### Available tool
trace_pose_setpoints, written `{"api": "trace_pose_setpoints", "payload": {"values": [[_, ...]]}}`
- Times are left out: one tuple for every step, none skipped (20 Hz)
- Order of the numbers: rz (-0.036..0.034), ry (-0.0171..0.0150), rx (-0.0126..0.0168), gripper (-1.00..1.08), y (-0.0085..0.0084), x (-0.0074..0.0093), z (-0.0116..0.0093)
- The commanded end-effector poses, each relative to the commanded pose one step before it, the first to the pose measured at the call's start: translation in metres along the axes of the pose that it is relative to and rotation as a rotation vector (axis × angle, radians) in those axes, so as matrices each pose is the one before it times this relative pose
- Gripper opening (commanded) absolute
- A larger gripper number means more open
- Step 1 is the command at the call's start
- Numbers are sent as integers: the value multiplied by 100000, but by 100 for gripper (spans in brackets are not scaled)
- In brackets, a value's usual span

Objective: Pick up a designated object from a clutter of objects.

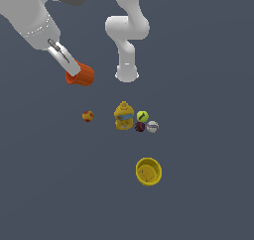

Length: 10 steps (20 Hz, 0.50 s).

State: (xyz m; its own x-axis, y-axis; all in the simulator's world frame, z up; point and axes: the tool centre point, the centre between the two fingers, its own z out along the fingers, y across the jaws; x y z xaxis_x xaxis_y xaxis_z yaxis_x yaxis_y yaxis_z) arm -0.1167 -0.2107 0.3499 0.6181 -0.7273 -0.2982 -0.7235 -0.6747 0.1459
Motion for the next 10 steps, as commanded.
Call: {"api": "trace_pose_setpoints", "payload": {"values": [[-42,43,-87,-100,2181,63,-1519],[8,36,-58,-100,685,45,-494],[0,0,0,-100,639,64,-440],[-6,41,-55,-100,537,43,-401],[-10,30,-37,-100,473,47,-351],[0,0,0,-100,425,61,-296],[-26,44,-46,-100,322,31,-259],[0,0,0,-100,284,48,-200],[0,0,0,-100,215,39,-152],[-35,44,-40,-100,118,4,-118]]}}
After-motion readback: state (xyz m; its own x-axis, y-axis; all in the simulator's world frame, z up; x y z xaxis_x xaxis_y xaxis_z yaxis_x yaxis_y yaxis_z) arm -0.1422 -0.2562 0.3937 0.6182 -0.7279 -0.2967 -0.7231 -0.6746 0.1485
